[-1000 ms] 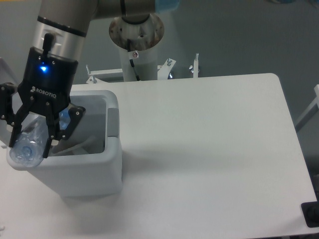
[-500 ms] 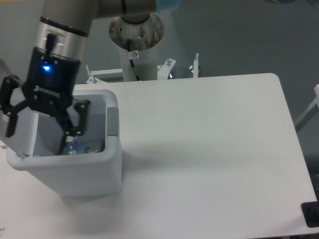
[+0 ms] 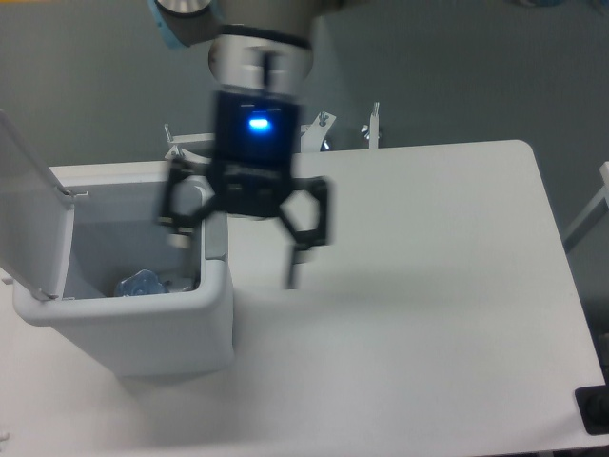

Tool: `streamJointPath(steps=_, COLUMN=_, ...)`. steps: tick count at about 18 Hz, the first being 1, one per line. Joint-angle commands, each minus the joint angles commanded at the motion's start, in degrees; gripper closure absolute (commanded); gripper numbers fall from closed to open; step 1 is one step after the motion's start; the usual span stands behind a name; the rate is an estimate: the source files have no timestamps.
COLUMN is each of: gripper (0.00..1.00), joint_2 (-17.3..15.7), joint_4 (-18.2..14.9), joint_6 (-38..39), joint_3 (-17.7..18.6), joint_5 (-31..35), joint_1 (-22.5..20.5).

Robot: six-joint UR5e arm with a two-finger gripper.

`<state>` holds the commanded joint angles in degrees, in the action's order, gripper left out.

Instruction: Place the trash in the trash can

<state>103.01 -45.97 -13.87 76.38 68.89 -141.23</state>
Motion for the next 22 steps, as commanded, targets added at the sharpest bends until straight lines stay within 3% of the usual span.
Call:
streamJointPath(steps=5, gripper=0.0, joint_2=0.2, joint_4=-0.6, joint_6=-9.3, joint_3=0.4, joint_5=8.4, joint_1=-3.3)
streamJointPath(steps=8, gripper=0.0, joint_2=0.2, joint_4=-3.0, joint_6=-17.8, joint_3=0.4, joint_5=12.0, joint_1=-4.9)
streamJointPath(steps=11, gripper=0.0, joint_2=-0.3, joint_4=-7.5, joint_6=-27.3, joint_3=0.5, joint_5=15.5, joint_1=-6.6)
streamJointPath(steps=14, gripper=0.0, joint_2=-1.0, joint_4=-15.0, joint_6=-37.9, joint_3=0.5, joint_5=21.9, joint_1=-7.1)
streamJointPath(steps=19, gripper=0.0, joint_2=-2.4, joint_4=-19.9, joint_6=-46.8, joint_3=1.2, joint_5=26.0, joint_1=-8.1)
streamJointPath(steps=22, gripper=0.0, joint_2=-2.5, joint_4=-19.7, joint_6=-46.8, joint_3=1.5, joint_5=26.5, joint_1=-8.1)
